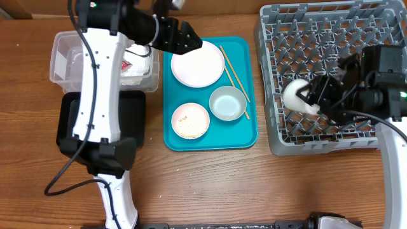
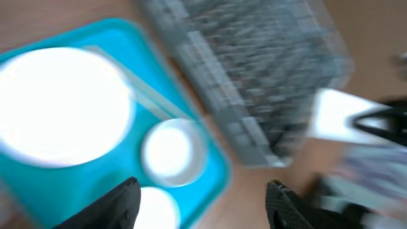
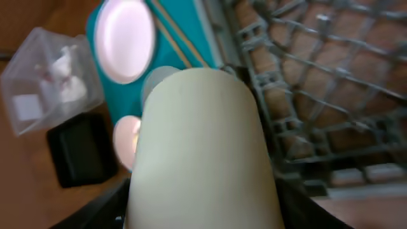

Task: Sort waste into correct bins and load items into the dishwasher
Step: 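Lower the white cup into the dish rack with the right gripper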

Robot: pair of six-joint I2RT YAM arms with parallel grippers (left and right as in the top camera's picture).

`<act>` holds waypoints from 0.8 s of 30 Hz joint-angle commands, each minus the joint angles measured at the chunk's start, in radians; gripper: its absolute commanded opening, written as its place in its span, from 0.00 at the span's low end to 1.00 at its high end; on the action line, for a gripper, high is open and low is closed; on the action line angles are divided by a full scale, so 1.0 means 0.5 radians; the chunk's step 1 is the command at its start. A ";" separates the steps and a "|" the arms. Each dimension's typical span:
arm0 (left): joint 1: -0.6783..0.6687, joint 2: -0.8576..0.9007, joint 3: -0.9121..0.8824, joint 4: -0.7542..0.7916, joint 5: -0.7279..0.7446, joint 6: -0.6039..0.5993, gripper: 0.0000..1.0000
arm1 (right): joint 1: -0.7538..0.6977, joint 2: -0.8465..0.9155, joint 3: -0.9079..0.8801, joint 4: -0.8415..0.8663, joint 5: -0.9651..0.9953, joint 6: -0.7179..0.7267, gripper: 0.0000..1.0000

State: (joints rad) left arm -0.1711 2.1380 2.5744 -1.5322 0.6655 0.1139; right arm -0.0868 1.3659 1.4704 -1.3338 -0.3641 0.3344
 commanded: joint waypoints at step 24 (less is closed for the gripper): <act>-0.262 -0.024 0.026 0.027 -1.039 -0.184 0.70 | 0.320 0.684 0.012 -0.130 0.787 0.275 0.68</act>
State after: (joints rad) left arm -0.3008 2.1357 2.5767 -1.5227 0.1596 0.0315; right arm 0.0647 1.6825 1.4731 -1.4101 0.0124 0.4702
